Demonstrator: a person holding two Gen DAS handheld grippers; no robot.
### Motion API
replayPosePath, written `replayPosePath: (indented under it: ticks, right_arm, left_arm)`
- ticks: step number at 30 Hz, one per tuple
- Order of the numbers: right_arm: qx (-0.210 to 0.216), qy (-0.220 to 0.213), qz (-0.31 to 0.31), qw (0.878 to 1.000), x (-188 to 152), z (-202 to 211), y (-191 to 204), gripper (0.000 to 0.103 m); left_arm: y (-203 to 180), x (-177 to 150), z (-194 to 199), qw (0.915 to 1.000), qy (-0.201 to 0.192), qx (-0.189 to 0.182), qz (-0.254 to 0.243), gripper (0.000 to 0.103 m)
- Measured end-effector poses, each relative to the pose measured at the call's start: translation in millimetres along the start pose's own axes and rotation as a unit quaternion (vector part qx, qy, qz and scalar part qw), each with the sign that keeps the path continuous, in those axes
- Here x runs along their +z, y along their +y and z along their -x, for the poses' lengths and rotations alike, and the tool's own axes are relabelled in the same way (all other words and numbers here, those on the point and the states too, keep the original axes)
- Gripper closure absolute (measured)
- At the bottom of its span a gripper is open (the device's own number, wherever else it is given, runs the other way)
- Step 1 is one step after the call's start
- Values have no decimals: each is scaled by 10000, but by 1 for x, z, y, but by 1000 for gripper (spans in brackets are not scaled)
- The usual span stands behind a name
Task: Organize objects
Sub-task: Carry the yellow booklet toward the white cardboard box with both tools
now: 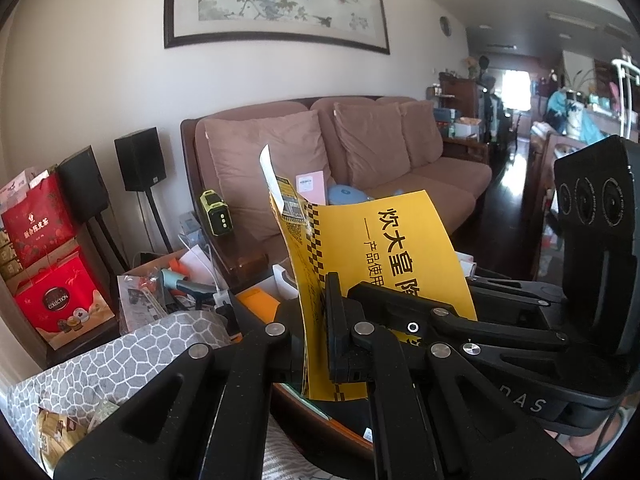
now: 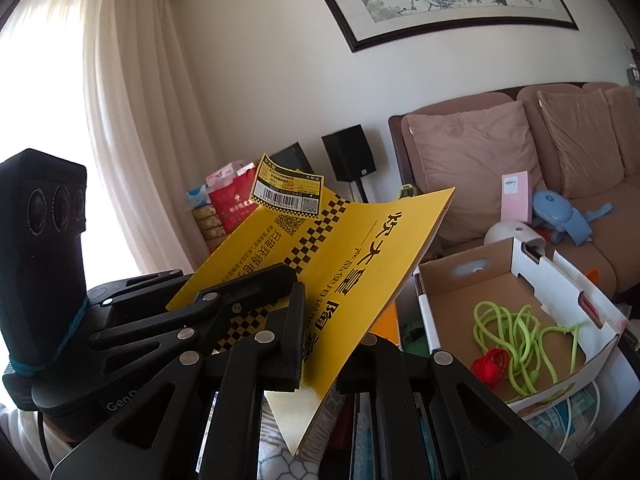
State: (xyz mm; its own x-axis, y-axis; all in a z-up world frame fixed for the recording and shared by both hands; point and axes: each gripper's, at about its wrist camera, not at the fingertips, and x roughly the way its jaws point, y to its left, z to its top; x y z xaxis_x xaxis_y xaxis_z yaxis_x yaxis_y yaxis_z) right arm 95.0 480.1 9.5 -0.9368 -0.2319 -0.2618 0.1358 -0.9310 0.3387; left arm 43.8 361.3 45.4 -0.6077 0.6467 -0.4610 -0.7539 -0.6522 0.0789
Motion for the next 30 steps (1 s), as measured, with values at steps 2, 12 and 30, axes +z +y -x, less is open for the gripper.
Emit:
replayPosePath:
  ticks: [2, 12, 30]
  right_arm:
    - [20, 0, -14, 10000, 0, 0, -1, 93]
    - [93, -59, -124, 9999, 1, 3, -8, 93]
    - [-129, -98, -198, 9997, 3, 10, -19, 93]
  left_arm:
    - [1, 1, 2, 10000, -41, -51, -28, 98]
    - [-4, 2, 1, 9999, -60, -65, -108, 98]
    - [-14, 4, -9, 9999, -40, -105, -102, 98]
